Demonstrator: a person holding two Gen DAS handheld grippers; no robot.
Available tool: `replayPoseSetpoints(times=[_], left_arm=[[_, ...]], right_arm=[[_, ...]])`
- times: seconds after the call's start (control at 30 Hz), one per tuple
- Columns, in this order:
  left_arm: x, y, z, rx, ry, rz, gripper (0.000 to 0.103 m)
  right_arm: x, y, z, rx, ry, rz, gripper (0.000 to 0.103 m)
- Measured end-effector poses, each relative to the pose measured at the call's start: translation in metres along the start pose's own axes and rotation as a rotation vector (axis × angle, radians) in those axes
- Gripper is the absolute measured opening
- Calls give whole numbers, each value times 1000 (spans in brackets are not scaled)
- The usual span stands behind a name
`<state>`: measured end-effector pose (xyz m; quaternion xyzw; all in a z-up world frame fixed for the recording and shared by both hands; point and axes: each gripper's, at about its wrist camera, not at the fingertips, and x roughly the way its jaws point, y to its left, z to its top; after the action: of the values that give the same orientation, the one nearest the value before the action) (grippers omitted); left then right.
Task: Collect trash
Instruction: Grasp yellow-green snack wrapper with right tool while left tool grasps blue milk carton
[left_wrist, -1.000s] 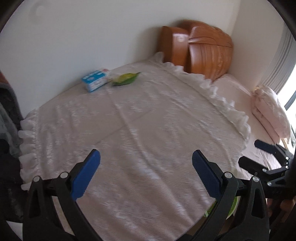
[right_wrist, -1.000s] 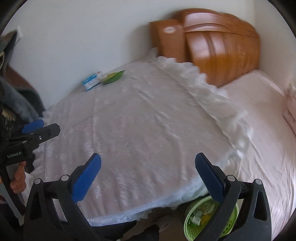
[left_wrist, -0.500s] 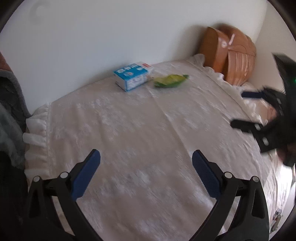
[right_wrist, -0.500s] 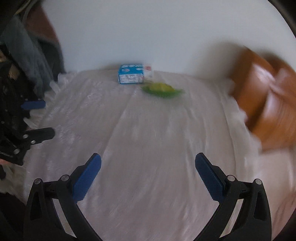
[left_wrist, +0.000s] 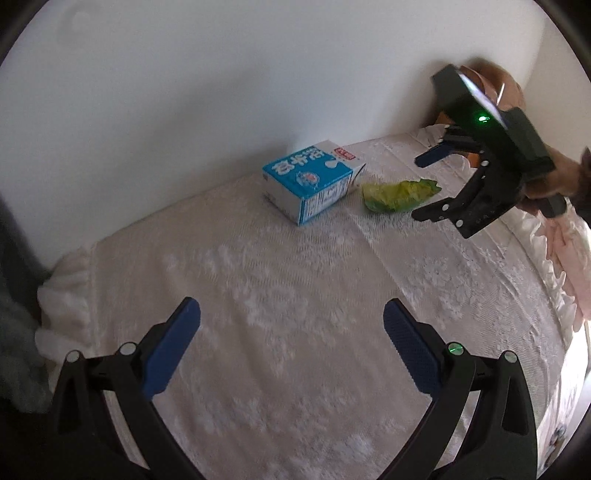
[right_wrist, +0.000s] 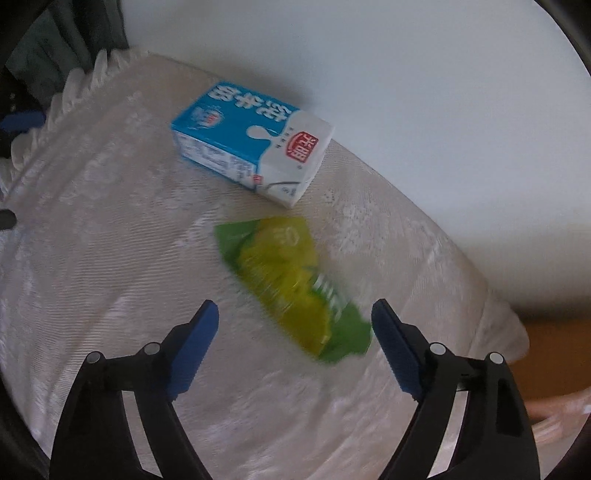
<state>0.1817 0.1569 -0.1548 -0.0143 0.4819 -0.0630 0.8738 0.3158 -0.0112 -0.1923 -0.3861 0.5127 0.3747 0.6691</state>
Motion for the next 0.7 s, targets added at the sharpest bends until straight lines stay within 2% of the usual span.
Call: replayPoseSetpoints(times=[0.07, 0.13, 0.3, 0.43, 0.6, 0.7], left_arm=[[7, 2, 9, 18, -1, -23, 95], [15, 4, 18, 30, 0, -49, 95], [30, -2, 43, 117, -13, -72, 95], [51, -11, 65, 246, -12, -61, 95], [82, -19, 85, 348, 8, -50, 95], [98, -26, 96, 420, 9, -50, 95]], right_arm=[[8, -1, 3, -24, 23, 38, 83], [14, -4, 5, -20, 44, 84, 65], [8, -13, 0, 31, 21, 114, 58], [-1, -24, -14, 84, -13, 110, 55], [-36, -42, -55, 264, -153, 168, 54], [-62, -47, -95, 412, -264, 229, 54]])
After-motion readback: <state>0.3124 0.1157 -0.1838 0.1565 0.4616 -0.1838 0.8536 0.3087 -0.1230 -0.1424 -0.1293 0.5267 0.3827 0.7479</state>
